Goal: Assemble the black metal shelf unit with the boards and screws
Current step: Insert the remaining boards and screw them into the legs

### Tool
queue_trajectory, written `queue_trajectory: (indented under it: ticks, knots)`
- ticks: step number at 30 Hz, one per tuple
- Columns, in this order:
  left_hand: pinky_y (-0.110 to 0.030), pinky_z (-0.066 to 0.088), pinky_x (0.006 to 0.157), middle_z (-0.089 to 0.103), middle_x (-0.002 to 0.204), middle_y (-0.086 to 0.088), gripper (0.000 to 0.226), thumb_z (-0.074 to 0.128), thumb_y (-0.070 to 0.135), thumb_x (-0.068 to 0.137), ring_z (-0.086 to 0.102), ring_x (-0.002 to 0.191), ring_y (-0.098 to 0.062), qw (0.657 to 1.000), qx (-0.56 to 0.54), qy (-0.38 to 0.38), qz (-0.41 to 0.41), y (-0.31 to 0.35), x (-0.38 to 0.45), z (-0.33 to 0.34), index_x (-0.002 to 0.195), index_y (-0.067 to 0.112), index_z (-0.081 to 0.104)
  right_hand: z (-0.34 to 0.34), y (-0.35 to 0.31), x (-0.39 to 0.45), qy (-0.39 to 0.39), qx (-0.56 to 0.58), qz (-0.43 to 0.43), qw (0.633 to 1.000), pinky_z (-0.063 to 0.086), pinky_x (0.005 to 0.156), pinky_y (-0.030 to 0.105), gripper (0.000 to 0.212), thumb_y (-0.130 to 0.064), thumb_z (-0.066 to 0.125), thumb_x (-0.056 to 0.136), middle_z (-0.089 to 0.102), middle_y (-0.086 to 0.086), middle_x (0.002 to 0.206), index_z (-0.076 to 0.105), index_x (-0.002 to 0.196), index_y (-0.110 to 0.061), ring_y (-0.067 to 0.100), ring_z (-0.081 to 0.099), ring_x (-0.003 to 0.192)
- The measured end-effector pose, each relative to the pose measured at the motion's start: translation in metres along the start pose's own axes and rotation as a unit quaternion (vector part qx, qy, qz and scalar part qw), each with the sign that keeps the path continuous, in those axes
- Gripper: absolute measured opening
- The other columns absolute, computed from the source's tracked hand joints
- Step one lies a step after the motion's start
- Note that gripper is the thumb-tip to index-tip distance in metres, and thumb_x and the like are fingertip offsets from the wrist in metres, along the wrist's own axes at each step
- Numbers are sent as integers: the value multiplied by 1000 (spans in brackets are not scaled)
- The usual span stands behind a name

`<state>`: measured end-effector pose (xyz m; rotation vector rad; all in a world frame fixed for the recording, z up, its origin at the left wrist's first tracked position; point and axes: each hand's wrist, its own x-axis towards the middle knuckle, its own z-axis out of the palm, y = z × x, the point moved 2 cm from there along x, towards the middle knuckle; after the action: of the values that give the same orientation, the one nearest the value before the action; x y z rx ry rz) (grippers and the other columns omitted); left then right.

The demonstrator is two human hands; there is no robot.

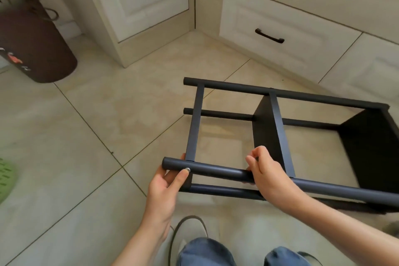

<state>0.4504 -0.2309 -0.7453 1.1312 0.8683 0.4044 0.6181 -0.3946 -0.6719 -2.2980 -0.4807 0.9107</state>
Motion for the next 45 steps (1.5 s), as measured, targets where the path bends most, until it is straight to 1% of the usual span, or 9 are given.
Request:
queue_trajectory:
  ticks: [8, 15, 21, 25, 28, 35, 38, 41, 45]
  knots:
    - [-43, 46, 106, 77, 109, -4, 63, 85, 45, 59, 71, 107, -17, 999, 23, 19, -13, -25, 0, -12, 114, 19, 68, 12, 16, 5, -27, -27, 3, 999, 38, 58, 21, 15, -37, 31, 105, 58, 2, 89, 35, 93, -31, 14, 56, 78]
    - [-12, 52, 81, 74, 111, 14, 53, 81, 34, 67, 70, 101, -5, 990, 129, 6, 50, -19, -1, -25, 117, 29, 63, 19, 25, 16, -60, -86, -14, 994, 41, 58, 17, 13, -39, 39, 104, 60, -4, 88, 43, 98, -28, 8, 59, 77]
    - [-28, 52, 99, 67, 116, 20, 50, 77, 48, 69, 65, 112, -9, 966, 234, 2, 112, -14, -1, -33, 115, 41, 60, 18, 30, 29, -60, -121, -27, 991, 44, 55, 15, 12, -42, 45, 101, 62, -8, 87, 46, 100, -30, 5, 61, 77]
    - [-15, 35, 103, 48, 135, 30, 61, 72, 63, 78, 47, 130, 1, 884, 415, -52, 208, 8, 14, -39, 132, 51, 46, 21, 35, 27, -40, -168, -47, 984, 54, 72, 32, 16, -44, 40, 102, 63, -8, 85, 47, 101, -30, 10, 61, 76]
    - [-22, 27, 113, 25, 153, 36, 75, 63, 62, 76, 24, 144, 8, 777, 539, -160, 285, 31, 36, -36, 145, 45, 40, 22, 38, 25, -30, -184, -58, 981, 56, 77, 37, 17, -47, 37, 102, 64, -9, 85, 46, 101, -32, 8, 62, 76]
    - [-41, 1, 126, -7, 169, 12, 92, 51, 67, 79, -14, 155, -17, 505, 710, -343, 352, 60, 76, -8, 159, 36, 19, 20, 44, 33, -38, -142, -65, 987, 57, 76, 33, 10, -46, 48, 98, 66, -13, 85, 50, 95, -37, 4, 63, 78]
    - [-37, -4, 124, -4, 170, 6, 86, 53, 69, 78, -10, 155, -17, 484, 712, -351, 367, 63, 81, -6, 153, 33, 34, 18, 46, 38, -28, -102, -76, 991, 56, 72, 21, 6, -37, 59, 95, 65, -18, 80, 56, 91, -39, -2, 63, 77]
    - [-34, 6, 124, 3, 170, 2, 75, 61, 61, 74, 0, 156, -17, 521, 680, -368, 362, 60, 80, -4, 139, 26, 50, 19, 41, 46, -48, -76, -96, 991, 44, 64, 0, 14, -27, 66, 93, 62, -23, 77, 63, 95, -40, -10, 61, 75]
    - [-28, 19, 122, 10, 169, 2, 68, 66, 54, 70, 7, 156, -18, 568, 642, -375, 351, 55, 82, -6, 130, 25, 55, 24, 28, 56, -108, -37, -121, 986, 46, 69, 1, 15, -25, 66, 93, 64, -22, 81, 68, 101, -37, -12, 61, 79]
